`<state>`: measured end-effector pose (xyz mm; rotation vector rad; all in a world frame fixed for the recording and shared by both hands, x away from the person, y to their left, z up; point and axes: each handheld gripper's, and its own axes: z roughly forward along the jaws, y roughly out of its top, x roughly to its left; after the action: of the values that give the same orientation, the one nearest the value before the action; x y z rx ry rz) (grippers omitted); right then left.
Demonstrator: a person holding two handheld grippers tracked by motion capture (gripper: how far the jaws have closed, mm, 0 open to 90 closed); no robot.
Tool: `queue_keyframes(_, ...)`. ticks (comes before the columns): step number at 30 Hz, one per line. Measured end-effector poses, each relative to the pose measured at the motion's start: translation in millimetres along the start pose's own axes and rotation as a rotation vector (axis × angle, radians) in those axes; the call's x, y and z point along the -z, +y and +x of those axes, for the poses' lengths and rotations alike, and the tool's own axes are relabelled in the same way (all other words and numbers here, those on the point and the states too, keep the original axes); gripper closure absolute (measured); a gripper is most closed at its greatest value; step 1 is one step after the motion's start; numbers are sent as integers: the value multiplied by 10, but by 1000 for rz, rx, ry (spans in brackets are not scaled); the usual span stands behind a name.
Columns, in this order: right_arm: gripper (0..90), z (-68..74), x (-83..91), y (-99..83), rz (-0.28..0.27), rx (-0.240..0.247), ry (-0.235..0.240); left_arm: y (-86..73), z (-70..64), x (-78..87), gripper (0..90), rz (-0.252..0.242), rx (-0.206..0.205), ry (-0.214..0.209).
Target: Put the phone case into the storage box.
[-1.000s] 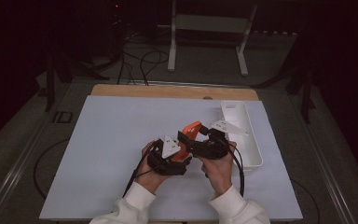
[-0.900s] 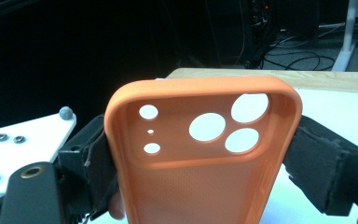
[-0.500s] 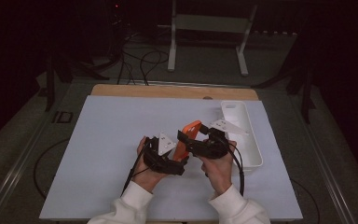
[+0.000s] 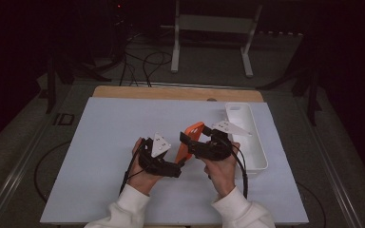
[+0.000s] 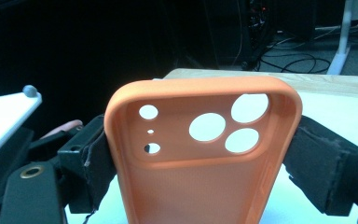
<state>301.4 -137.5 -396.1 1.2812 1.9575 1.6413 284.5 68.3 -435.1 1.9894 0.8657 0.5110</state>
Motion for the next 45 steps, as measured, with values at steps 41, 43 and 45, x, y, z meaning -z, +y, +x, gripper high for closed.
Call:
queue_keyframes(41, 162, -4, -124, 84, 10, 43, -29, -274, 516, 459, 0, -84, 47, 38)
queue_keyframes(43, 162, -5, -128, 87, 11, 42, -30, -288, 536, 473, 0, -80, 43, 42)
queue_keyframes(45, 162, -8, -132, 90, 9, 44, -32, -303, 549, 486, 0, -77, 39, 46)
